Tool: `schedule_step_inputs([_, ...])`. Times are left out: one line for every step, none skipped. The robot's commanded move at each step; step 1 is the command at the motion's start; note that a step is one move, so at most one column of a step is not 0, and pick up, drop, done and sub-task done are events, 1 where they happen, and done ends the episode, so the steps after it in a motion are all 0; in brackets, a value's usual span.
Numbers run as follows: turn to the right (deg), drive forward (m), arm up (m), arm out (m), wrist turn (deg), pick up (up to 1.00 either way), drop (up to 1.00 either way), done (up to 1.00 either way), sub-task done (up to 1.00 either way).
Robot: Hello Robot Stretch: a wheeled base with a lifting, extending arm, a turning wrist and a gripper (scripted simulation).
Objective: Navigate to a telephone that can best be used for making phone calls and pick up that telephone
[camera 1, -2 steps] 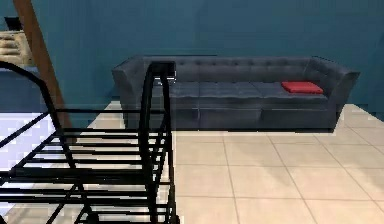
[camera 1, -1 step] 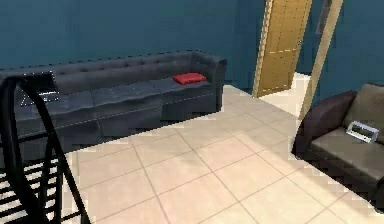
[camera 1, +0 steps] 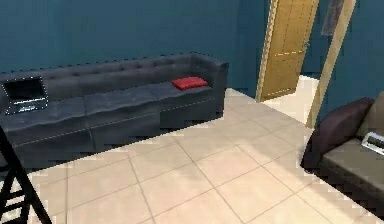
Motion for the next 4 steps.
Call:
schedule_step_inputs([45.0,0.00,0.00,0.00,0.0,0.00,0.00,0.00,0.00])
schedule_step_inputs([45.0,0.00,0.00,0.00,0.0,0.00,0.00,0.00,0.00])
schedule_step_inputs([45.0,0.00,0.00,0.00,0.0,0.00,0.00,0.00,0.00])
schedule_step_inputs([15.0,0.00,0.00,0.00,0.0,0.00,0.00,0.00,0.00])
